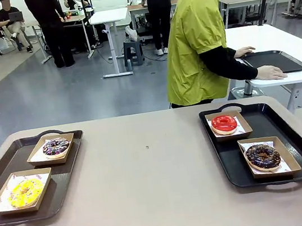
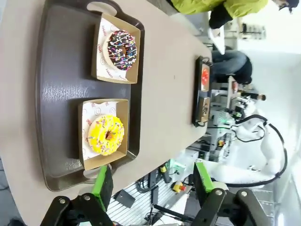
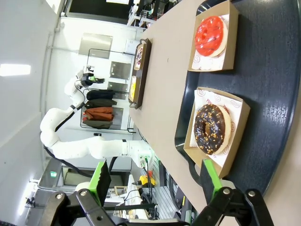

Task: Individually package the donuts and arrange them on the tray.
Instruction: Place the picked Paper togo box on the Handle tray.

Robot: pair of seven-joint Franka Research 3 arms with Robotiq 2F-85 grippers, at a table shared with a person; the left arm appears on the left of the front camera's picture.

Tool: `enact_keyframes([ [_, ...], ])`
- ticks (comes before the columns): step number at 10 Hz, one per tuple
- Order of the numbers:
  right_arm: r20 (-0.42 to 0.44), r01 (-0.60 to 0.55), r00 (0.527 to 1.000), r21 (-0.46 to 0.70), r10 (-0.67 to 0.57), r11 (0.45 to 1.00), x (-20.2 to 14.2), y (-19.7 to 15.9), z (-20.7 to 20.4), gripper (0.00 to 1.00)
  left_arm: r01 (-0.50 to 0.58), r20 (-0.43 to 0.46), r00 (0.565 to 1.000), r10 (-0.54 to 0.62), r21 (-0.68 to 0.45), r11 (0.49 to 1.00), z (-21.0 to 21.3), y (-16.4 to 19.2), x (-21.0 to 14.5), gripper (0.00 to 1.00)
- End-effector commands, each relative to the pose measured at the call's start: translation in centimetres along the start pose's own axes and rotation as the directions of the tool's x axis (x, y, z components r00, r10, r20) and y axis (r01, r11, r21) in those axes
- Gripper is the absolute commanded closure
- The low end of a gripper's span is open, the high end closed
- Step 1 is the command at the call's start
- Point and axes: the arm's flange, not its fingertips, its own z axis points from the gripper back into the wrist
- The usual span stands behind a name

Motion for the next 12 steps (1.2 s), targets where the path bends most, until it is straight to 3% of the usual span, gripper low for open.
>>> enact_keyframes([
  [1, -0.022, -0.012, 1.0, 0.003, 0.013, 1.0, -0.1, 0.1, 0.2, 0.0, 0.023, 0.007, 1.0, -0.022, -0.125, 0.992, 2.0, 3.0, 0.4, 0.11],
  [3, -0.022, -0.012, 1.0, 0.003, 0.013, 1.0, -0.1, 0.1, 0.2, 0.0, 0.053, 0.028, 0.998, -0.048, -0.21, 0.976, 3.3, 5.3, -1.5, 0.11],
  [5, -0.022, -0.012, 1.0, 0.003, 0.013, 1.0, -0.1, 0.1, 0.2, 0.0, 0.046, 0.037, 0.998, -0.04, -0.18, 0.983, 3.5, 6.3, -2.1, 0.11],
  [12, -0.022, -0.012, 1.0, 0.003, 0.013, 1.0, -0.1, 0.1, 0.2, 0.0, 0.025, 0.023, 1.0, -0.021, -0.185, 0.982, 2.8, 5.8, -2.4, 0.11],
])
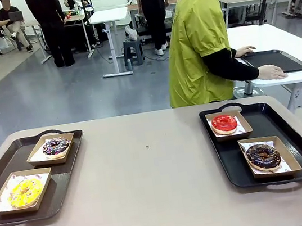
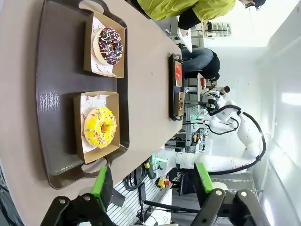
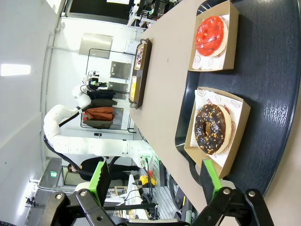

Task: Individually package the donuts and arrange them on the tray.
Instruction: Place the picked Paper togo box on the Handle tray.

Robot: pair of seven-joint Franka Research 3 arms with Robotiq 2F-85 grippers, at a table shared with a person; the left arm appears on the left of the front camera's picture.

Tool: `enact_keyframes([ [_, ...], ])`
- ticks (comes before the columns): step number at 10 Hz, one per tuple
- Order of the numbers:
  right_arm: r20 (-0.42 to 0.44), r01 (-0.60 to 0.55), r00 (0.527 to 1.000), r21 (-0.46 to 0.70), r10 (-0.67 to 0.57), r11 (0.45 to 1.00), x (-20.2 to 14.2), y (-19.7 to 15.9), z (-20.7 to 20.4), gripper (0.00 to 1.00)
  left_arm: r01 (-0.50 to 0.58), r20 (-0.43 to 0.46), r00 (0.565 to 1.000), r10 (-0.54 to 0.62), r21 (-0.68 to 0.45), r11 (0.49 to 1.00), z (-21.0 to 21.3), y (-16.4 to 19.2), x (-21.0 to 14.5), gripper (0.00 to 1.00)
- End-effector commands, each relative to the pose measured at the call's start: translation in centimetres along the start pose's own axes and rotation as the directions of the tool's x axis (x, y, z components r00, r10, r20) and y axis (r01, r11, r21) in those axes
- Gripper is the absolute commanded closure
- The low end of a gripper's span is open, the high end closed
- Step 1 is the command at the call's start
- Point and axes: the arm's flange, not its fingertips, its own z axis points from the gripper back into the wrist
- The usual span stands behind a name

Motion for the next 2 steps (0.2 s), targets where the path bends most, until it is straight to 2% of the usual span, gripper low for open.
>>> enact_keyframes([
  [1, -0.022, -0.013, 1.0, 0.001, 0.013, 1.0, -0.12, 0.08, 0.15, 0.0, -0.008, 0.011, 1.0, 0.008, 0.004, 1.0, 0.22, -0.25, -0.12, 0.11],
  [2, -0.022, -0.013, 1.0, 0.001, 0.013, 1.0, -0.12, 0.08, 0.15, 0.0, -0.008, 0.011, 1.0, 0.008, 0.004, 1.0, 0.22, -0.25, -0.12, 0.11],
])
